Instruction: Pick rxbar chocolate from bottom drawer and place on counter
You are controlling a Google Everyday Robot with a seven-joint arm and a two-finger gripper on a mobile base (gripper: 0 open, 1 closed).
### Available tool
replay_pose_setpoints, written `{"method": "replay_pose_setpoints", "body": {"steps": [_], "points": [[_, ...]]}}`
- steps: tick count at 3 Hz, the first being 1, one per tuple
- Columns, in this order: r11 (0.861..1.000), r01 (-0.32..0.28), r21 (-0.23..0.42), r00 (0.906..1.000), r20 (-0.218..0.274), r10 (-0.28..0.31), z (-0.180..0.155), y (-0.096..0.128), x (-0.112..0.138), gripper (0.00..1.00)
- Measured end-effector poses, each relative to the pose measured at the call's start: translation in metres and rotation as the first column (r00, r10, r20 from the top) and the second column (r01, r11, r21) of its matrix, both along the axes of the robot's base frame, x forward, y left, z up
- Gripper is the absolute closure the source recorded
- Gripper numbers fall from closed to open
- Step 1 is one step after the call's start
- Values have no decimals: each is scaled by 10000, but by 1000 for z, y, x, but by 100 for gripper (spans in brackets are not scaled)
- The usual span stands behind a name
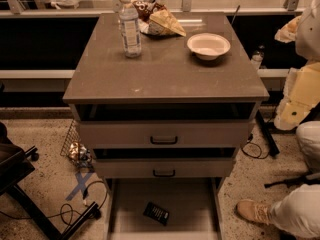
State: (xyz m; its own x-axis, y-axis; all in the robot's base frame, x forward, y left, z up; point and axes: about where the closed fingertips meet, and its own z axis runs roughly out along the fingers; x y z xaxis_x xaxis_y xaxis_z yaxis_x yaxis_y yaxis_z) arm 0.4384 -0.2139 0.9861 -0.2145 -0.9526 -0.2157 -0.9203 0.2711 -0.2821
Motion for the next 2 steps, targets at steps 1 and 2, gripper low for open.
{"method": "replay_pose_setpoints", "body": {"steps": [1,2], "points": [[10000,26,50,10000,35,-27,-2,0,0,0],[9973,332,657,9985,419,-360,-24,5,-1,0]]}}
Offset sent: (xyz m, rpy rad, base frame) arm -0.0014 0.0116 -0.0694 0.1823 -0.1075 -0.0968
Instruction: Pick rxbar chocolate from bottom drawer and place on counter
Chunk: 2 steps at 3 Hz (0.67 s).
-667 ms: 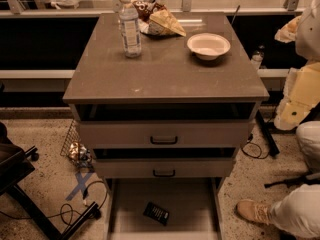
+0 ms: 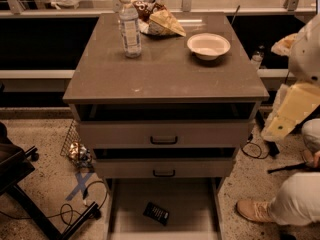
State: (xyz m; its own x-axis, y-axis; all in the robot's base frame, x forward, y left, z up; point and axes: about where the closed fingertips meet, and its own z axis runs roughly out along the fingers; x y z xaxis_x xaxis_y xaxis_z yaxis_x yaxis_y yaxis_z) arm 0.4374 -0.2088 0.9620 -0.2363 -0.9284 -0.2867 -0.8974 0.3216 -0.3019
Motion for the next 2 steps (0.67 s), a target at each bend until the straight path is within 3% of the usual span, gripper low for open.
{"method": "replay_pose_setpoints", "body": {"steps": [1,2], "points": [[9943,50,1065,9993,356,-89,-32,21,-25,0],[9704,159,2410,9992,313,-241,-92,45,-49,0]]}}
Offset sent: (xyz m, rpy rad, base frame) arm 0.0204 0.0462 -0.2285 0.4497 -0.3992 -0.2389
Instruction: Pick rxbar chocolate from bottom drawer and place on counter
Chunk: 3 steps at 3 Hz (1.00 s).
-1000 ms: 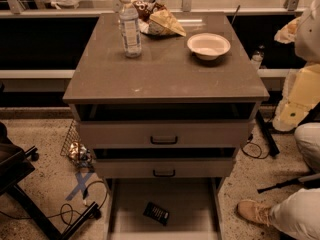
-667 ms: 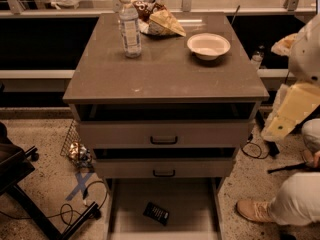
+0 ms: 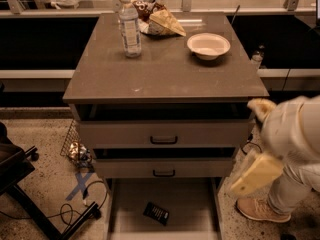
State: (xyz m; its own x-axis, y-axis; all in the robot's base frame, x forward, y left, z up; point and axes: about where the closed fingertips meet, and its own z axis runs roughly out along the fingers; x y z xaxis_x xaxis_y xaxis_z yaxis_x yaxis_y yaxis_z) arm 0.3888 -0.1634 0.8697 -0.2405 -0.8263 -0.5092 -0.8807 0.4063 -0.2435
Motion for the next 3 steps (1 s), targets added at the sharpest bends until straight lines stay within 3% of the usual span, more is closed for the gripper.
{"method": "replay_pose_setpoints", "body": {"steps": [1,2,3], "points": [[9952,116,969,9987,-513,-67,-84,23,-9,0],[9880,465,1472,9974,-622,-377,-147,38,9,0],[9839,885,1551,9959,69,-906,-149,33,32,0]]}}
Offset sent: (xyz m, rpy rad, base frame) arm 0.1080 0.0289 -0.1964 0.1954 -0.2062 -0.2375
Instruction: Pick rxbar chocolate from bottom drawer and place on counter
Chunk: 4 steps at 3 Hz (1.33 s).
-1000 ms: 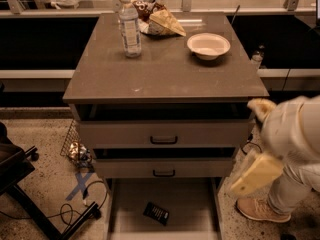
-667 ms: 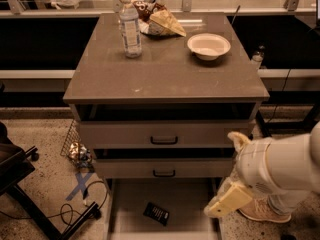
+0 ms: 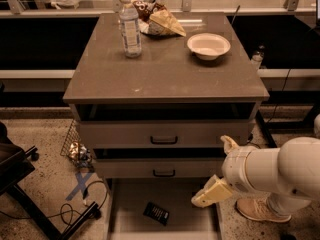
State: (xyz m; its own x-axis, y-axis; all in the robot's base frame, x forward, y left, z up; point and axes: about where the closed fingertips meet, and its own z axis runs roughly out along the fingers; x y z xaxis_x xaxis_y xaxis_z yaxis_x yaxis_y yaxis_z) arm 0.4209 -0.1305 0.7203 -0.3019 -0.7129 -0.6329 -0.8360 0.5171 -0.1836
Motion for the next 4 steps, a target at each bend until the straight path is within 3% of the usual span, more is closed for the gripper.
{"method": "replay_pose_setpoints", "body": {"steps": [1,2,3,4], "points": [[10000,0,0,10000,0,0,0,0,0,0],[9997,156,209,9999,-32,-156,-27,11,7,0],[9964,41,850,9999,-150,-28,-92,41,5,0],[9914,-609,1155,9959,740,525,-147,68,10,0]]}}
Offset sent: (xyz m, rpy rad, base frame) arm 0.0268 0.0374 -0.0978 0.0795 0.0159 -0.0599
